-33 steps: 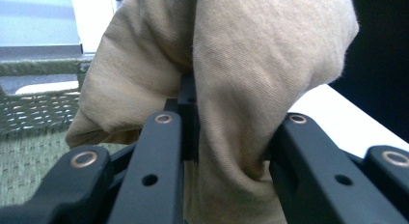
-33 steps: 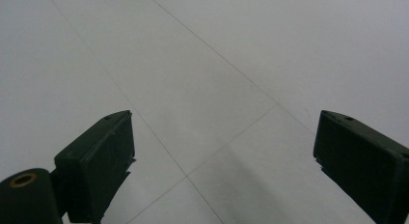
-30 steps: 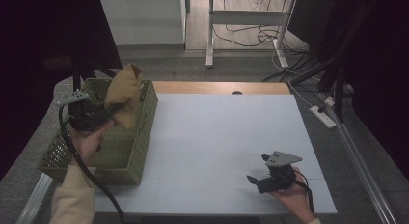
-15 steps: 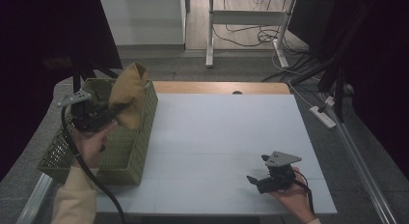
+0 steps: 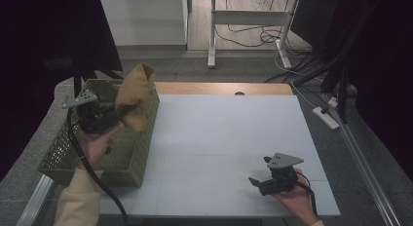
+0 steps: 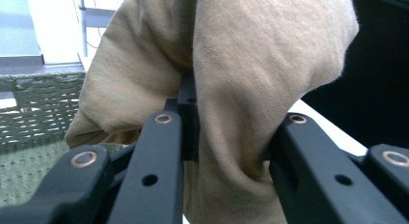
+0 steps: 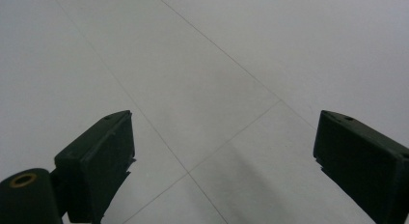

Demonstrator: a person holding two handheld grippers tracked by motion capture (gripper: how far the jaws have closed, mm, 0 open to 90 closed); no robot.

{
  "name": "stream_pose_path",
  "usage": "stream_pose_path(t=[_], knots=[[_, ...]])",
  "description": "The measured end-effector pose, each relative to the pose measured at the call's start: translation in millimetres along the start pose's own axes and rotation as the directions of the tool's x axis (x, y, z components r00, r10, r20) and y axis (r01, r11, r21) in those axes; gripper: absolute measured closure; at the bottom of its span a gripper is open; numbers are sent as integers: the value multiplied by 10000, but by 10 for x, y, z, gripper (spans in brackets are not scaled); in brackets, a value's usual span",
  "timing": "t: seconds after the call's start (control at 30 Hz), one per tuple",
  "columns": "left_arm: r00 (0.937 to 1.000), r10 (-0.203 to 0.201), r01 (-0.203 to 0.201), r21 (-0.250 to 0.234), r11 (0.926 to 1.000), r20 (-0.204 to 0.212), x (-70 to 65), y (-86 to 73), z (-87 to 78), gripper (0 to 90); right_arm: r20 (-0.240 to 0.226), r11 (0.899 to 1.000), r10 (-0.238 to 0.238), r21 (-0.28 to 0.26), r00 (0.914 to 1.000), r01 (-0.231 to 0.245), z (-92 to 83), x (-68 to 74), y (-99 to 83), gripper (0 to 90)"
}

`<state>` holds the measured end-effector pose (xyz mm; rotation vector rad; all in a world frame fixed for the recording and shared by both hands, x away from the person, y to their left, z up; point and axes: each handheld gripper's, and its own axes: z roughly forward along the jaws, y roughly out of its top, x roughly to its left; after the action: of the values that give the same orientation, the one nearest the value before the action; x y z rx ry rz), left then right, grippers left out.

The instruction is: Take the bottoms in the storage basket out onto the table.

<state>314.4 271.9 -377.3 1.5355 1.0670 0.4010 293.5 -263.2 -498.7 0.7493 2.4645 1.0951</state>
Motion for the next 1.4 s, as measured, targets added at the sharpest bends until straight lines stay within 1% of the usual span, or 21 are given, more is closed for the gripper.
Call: stream_pose_path(t=[0.07,0.27,0.47,0.5,0.53,0.6,0.67,0.93,1.23,1.4], knots=[[10000,4,-4,-16,10000,33,-14,0,7,722,1,10000,5,-5,10000,-5,-1,0,0,74],[9997,188,-187,-41,9998,136,-86,7,28,722,16,10000,5,-6,10000,-5,1,-1,1,74],[9991,292,-291,-13,9996,317,-153,10,57,722,14,10000,-6,6,10000,6,3,0,1,74],[9988,271,-270,-26,9996,411,-173,11,65,722,7,10000,3,12,10000,-3,4,-1,1,75],[9988,271,-270,-26,9996,411,-173,11,65,722,7,10000,3,12,10000,-3,4,-1,1,75],[9979,257,-254,-59,9997,600,-189,11,71,722,-8,10000,-13,31,10000,13,4,-1,2,75],[9978,354,-353,-35,9994,569,-225,12,85,721,-4,10000,-29,55,10000,29,4,1,3,75],[9965,486,-491,52,9988,673,-272,-1,132,722,-16,10000,-27,61,10000,27,7,0,2,75],[9931,745,-768,211,9968,907,-373,-11,195,722,-7,10000,-40,68,10000,40,10,2,1,74],[9924,775,-809,323,9962,961,-392,-26,232,722,-7,10000,-51,71,10000,51,11,3,1,74]])
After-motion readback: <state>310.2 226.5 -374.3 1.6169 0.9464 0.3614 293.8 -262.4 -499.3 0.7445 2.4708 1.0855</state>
